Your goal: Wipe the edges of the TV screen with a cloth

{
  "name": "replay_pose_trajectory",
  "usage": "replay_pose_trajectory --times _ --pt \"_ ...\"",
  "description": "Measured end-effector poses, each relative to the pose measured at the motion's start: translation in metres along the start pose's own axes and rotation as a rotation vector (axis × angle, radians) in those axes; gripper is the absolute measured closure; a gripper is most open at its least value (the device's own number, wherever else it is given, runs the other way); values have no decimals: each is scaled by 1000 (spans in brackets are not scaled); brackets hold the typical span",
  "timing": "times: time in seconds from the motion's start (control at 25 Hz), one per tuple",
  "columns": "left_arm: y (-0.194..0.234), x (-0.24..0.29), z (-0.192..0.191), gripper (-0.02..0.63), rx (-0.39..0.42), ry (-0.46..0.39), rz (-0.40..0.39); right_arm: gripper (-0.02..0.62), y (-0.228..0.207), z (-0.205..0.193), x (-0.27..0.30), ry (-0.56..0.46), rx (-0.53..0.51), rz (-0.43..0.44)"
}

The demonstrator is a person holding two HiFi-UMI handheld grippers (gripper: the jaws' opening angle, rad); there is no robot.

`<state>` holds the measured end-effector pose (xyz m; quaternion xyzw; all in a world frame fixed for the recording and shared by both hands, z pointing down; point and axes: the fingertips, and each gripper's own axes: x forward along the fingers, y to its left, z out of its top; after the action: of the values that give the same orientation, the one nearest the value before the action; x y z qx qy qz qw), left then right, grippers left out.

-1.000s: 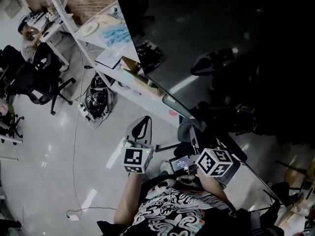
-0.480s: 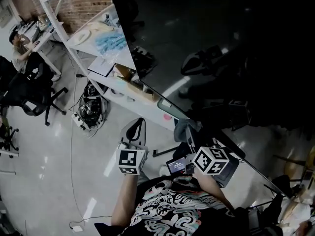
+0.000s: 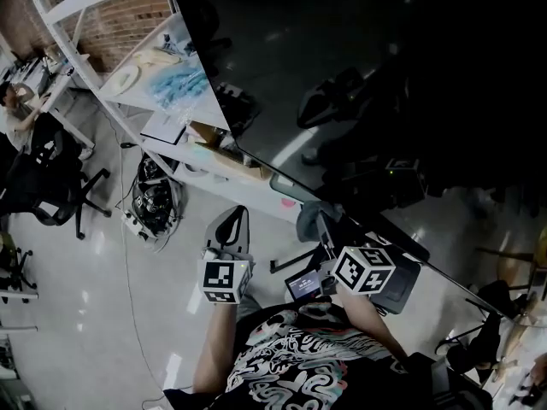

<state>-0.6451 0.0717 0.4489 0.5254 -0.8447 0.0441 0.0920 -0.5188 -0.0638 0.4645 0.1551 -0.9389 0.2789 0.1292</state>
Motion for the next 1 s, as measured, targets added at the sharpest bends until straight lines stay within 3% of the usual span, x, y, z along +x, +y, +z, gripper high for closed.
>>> replay_pose_trajectory --times 0.76,1.0 --pt "26 24 8 583 12 -2 -127 454 20 2 30 -14 50 -44" --pt "42 30 11 583 -24 -4 -139 454 28 2 40 -18 46 -55"
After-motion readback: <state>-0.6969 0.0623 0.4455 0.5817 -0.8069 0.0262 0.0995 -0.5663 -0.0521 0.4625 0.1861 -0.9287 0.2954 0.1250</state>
